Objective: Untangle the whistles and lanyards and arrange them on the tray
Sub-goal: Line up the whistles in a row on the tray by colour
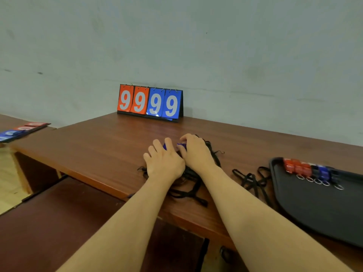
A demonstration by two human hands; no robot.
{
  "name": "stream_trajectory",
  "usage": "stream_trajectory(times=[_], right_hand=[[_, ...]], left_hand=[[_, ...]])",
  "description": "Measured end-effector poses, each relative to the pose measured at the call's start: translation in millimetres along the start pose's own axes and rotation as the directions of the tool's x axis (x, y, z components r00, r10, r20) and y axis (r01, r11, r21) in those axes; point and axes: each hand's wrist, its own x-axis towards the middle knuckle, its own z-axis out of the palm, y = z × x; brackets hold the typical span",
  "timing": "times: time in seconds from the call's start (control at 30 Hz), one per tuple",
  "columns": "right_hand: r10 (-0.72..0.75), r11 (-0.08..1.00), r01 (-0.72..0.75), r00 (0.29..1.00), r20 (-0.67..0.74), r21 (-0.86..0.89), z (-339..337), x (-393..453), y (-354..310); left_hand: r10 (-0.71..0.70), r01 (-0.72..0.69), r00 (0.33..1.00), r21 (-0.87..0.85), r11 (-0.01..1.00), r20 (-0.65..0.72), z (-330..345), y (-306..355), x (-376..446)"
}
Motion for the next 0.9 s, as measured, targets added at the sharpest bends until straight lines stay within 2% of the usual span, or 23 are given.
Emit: stream_trajectory(times=[0.13, 0.27, 0.33, 0.4, 0.47, 0.53, 0.57, 0.63, 0.7, 0.8, 0.9], right_hand=[[-0.040, 0.997, 0.036, 0.996, -0.076, -0.063, -7, -6, -1], [-0.052, 0.994, 0.026, 0.964, -0.260, -0.103, -14, -11, -5], [-0.029, 0.996, -0.001, 0.941, -0.337, -0.089, -19, -13, -7], [-0.009, 0.999, -0.011, 0.931, -0.365, -0.051, -24, -16, -12], [0.023, 0.999, -0.013, 0.931, -0.363, 0.031, -30, -18, -20], [0.106, 0.975, -0.027, 0.928, -0.357, 0.222, -43, -15, -28], [0.149, 0.946, -0.032, 0.927, -0.345, 0.322, -53, -14, -32], [0.189, 0.886, -0.013, 0.923, -0.336, 0.464, -77, -14, -37], [0.178, 0.852, 0.018, 0.930, -0.322, 0.524, -104, -19, -36], [0.135, 0.875, 0.027, 0.945, -0.298, 0.483, -142, -36, -19], [0.152, 0.900, -0.020, 0.951, -0.269, 0.436, -181, -61, 12]], left_hand=[[-0.002, 0.002, 1.000, 0.008, 1.000, 0.019, 1, 0, 2], [-0.010, 0.011, 1.000, -0.023, 1.000, 0.025, 0, -2, 6], [-0.005, 0.007, 1.000, -0.105, 0.994, 0.025, -3, -3, 5], [-0.033, 0.045, 0.998, -0.215, 0.976, 0.061, -10, -4, 6], [-0.088, 0.150, 0.974, -0.307, 0.940, 0.208, -21, -7, 13], [-0.068, 0.196, 0.938, -0.360, 0.912, 0.339, -36, -8, 24], [-0.031, 0.172, 0.933, -0.369, 0.913, 0.358, -43, -8, 27], [0.021, 0.106, 0.949, -0.379, 0.919, 0.316, -58, -7, 31], [0.063, 0.044, 0.971, -0.429, 0.902, 0.232, -72, -1, 31], [0.122, -0.040, 0.984, -0.504, 0.863, 0.130, -86, 16, 24], [0.253, -0.182, 0.966, -0.543, 0.820, 0.057, -91, 52, 8]])
